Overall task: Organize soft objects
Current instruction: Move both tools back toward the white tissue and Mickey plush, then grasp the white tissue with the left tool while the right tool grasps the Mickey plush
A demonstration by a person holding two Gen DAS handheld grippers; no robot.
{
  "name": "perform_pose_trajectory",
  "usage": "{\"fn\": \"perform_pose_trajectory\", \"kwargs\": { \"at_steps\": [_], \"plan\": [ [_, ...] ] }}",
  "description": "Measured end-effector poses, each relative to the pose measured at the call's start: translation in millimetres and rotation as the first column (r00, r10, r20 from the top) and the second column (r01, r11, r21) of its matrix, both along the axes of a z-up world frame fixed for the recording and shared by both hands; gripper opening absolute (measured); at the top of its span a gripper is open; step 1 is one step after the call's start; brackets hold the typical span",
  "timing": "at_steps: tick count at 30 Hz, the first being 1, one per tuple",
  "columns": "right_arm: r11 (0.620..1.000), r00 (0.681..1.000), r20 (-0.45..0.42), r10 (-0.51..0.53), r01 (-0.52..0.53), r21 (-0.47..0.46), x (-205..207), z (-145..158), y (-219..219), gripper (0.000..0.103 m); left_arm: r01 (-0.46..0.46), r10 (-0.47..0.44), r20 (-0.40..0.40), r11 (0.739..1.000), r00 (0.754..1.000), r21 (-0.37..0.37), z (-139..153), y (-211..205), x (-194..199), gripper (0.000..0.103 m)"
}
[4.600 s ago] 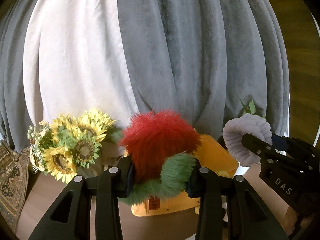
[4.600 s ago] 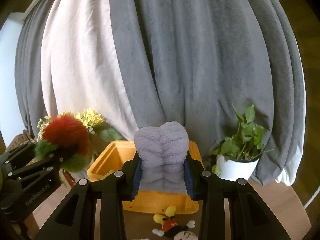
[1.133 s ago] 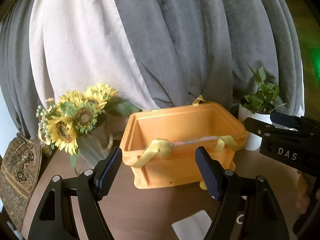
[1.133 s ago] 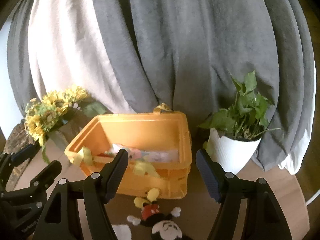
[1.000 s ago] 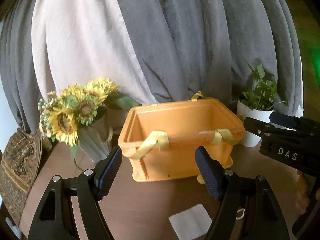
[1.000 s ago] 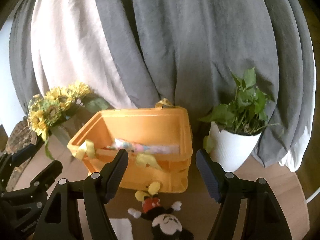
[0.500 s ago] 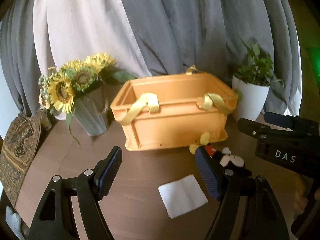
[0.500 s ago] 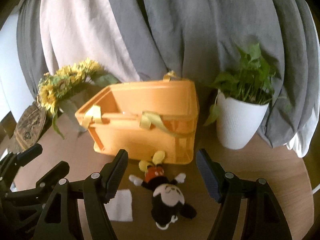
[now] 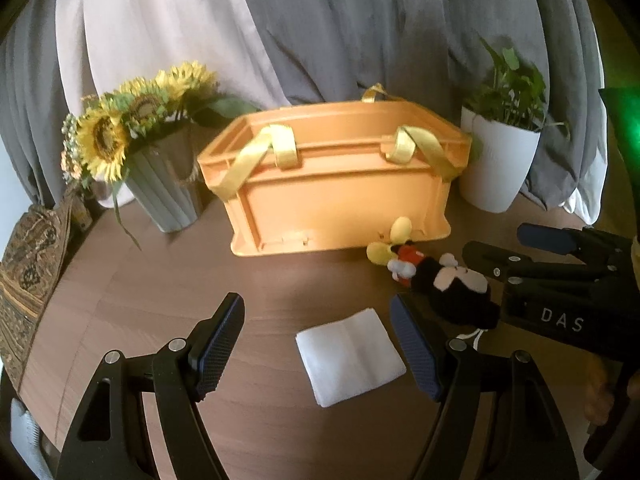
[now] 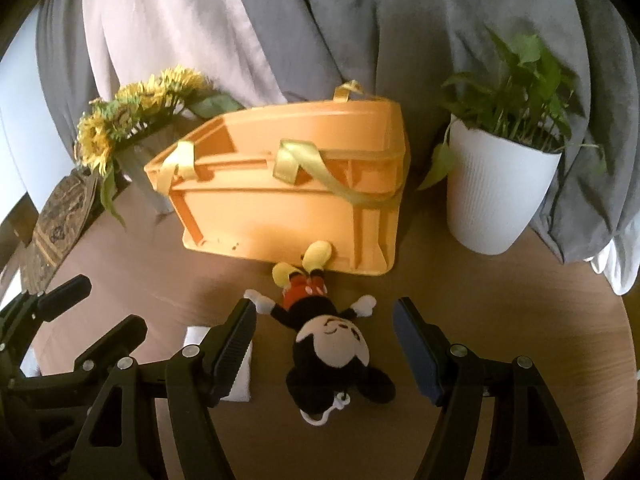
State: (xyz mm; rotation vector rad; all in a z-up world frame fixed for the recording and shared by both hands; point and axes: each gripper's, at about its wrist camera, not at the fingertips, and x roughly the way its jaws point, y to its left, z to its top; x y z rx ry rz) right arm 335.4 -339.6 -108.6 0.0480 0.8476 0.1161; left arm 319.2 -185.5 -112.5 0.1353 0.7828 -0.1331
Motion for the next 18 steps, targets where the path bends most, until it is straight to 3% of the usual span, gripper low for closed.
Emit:
{"fn": "perform_pose_trajectory", "kwargs": {
  "at_steps": [18],
  "plan": [
    [0.999, 0.992, -0.116, 0.051, -0.052, -0.008, 13, -46, 1, 0.071, 0.000, 0.001, -0.140, 1.000, 0.990, 0.005, -52, -10, 13, 0.075]
  ]
}}
